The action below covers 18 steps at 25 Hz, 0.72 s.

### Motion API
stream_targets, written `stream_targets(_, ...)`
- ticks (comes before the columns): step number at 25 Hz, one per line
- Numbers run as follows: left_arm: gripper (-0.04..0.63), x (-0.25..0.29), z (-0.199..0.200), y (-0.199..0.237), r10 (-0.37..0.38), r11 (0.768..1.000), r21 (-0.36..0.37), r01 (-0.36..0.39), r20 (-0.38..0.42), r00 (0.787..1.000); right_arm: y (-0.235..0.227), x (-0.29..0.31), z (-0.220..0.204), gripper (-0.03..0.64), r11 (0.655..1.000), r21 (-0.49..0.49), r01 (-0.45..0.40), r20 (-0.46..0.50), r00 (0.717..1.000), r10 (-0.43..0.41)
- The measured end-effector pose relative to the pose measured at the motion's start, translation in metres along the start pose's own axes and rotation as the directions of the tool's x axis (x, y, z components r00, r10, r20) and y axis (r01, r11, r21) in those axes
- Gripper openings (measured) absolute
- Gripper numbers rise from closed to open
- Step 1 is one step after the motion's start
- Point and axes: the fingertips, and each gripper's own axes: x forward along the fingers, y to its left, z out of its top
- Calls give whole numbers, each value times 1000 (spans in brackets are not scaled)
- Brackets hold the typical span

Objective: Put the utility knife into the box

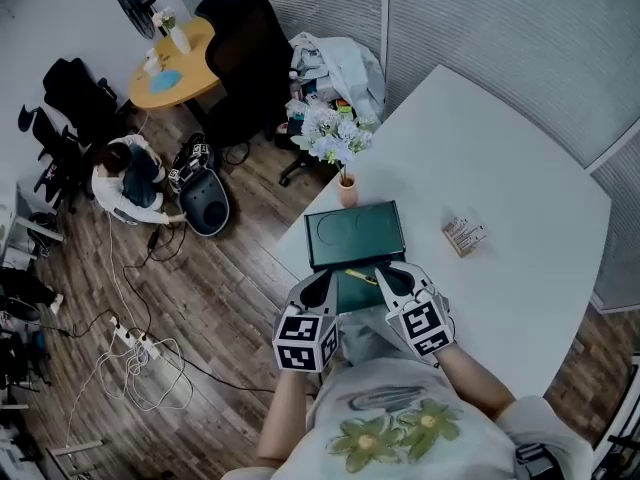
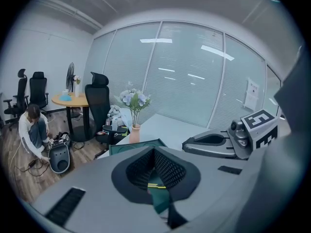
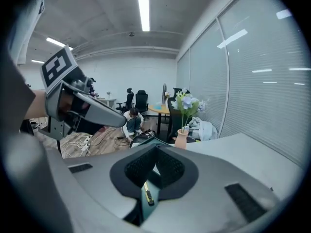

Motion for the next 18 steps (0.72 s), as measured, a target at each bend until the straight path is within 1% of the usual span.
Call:
stream_targets(4, -2, -9, 10, -8, 1, 1000, 9, -1, 31, 1000, 1, -13, 17, 4, 1000, 2, 16, 66, 998, -16)
stream_targets(8, -2, -22, 15, -16, 4, 1000, 14, -5, 66, 998, 6, -26, 28, 3, 999, -16, 35, 112, 993, -33)
stream_targets(18, -2, -44, 9, -36, 23, 1000, 4, -23, 115, 993, 25, -55, 38, 3, 1000, -15, -7, 147, 989, 10)
